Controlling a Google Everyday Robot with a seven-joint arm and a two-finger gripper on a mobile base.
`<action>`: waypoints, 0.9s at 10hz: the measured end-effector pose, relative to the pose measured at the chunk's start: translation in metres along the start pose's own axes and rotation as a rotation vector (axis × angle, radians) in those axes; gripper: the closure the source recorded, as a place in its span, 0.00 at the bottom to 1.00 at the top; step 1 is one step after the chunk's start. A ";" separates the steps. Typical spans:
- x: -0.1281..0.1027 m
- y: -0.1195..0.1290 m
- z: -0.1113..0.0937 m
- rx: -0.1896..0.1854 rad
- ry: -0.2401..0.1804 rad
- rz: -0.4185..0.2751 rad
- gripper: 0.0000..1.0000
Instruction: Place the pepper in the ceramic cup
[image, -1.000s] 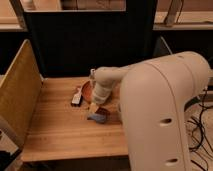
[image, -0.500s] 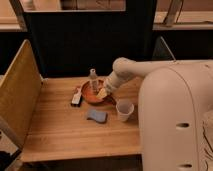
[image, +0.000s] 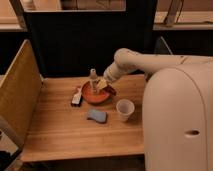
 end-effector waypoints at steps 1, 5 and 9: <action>0.007 -0.005 -0.011 0.021 -0.004 0.017 1.00; 0.063 -0.006 -0.062 0.098 -0.012 0.121 1.00; 0.067 0.000 -0.063 0.093 -0.010 0.127 1.00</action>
